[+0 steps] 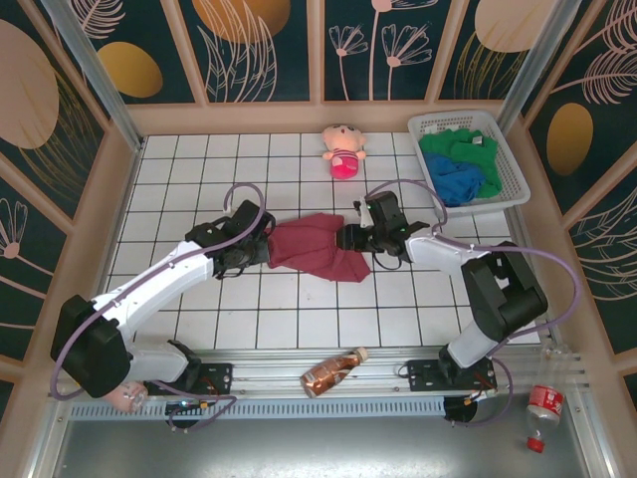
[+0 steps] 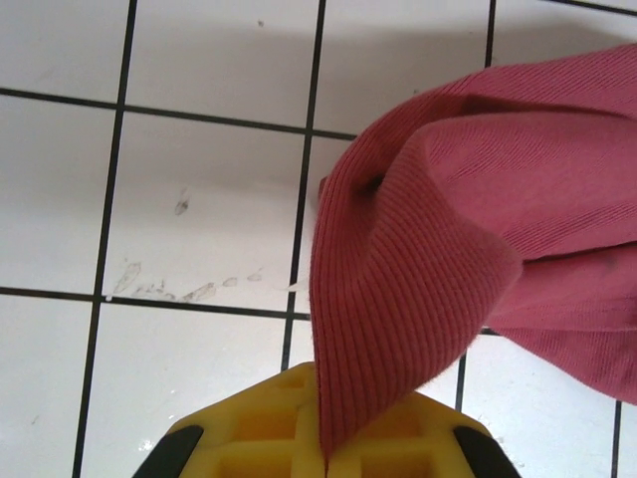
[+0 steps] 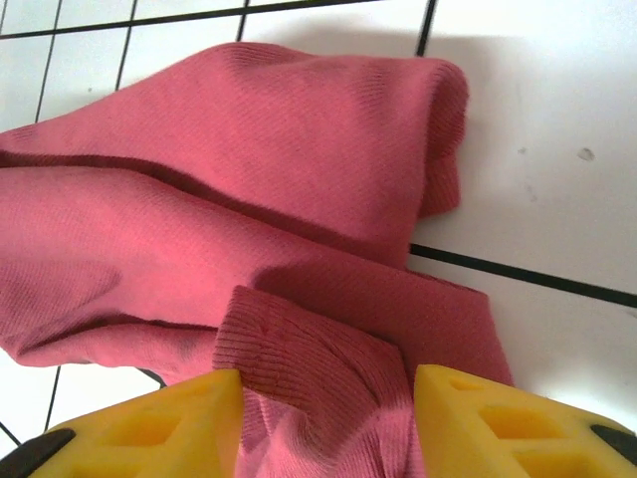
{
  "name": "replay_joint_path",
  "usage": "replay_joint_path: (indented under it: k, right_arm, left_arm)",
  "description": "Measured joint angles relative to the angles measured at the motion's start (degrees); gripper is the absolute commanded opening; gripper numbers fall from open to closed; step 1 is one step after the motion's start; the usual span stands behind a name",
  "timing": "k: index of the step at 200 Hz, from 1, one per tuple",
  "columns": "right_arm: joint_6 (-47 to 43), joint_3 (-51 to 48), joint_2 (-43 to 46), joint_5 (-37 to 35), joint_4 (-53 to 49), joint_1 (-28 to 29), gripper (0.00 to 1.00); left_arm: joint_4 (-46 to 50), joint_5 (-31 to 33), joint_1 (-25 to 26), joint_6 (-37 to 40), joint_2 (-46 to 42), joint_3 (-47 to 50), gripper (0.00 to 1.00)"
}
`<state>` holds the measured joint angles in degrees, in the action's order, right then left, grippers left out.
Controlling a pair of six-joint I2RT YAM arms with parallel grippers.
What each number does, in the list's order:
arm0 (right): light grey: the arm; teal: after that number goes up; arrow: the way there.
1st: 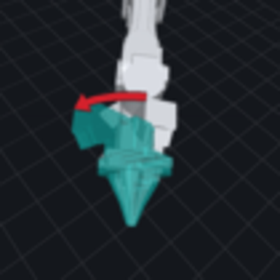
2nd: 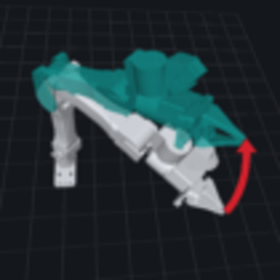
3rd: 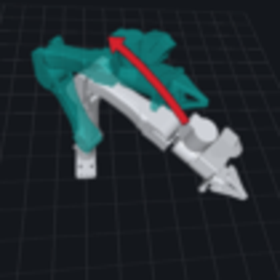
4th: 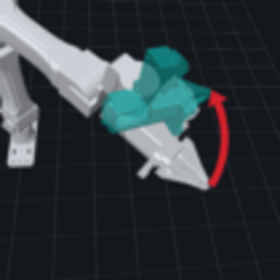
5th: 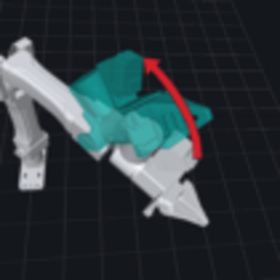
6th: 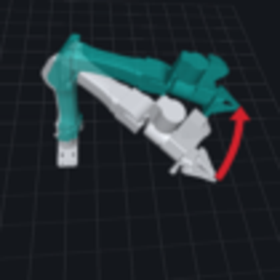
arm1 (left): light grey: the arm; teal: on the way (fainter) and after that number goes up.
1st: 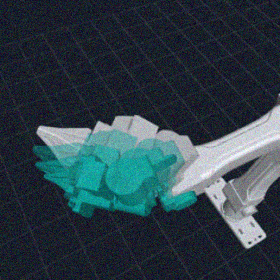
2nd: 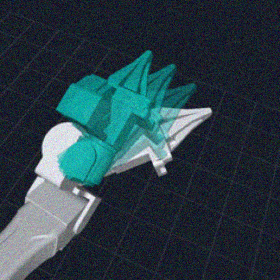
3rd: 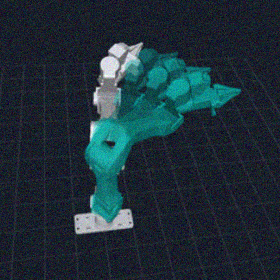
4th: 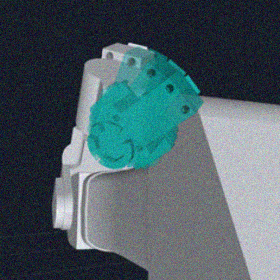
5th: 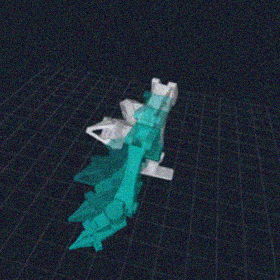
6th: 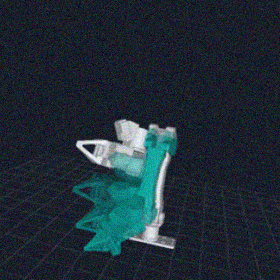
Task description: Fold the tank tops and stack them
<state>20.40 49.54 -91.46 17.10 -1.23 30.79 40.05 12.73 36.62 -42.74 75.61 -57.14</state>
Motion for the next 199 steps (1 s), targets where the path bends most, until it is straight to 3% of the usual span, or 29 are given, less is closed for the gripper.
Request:
replay_joint_path:
  k: [36,62,121,160,199]
  right_arm:
    - [-2.03,0.0,0.63,1.44,2.71,1.42,0.48]
    - [-3.89,0.0,0.76,1.36,2.95,1.64,0.41]
    - [-8.33,1.36,-1.07,-0.96,2.54,1.49,0.0]
    - [-10.03,3.06,-0.15,-2.12,1.84,-0.94,0.0]
    - [-13.14,6.64,7.02,-4.59,-0.44,-5.9,0.0]
  left_arm:
    - [0.02,0.0,-0.37,0.72,0.59,-0.59,0.0]
    - [0.0,-0.04,-0.52,1.05,1.07,-0.74,0.0]
    - [0.04,0.0,-0.63,1.86,1.92,-2.29,0.0]
    - [2.8,2.29,-0.92,3.89,3.69,-9.31,0.0]
    - [7.8,6.71,-1.49,7.72,5.97,-25.18,0.0]
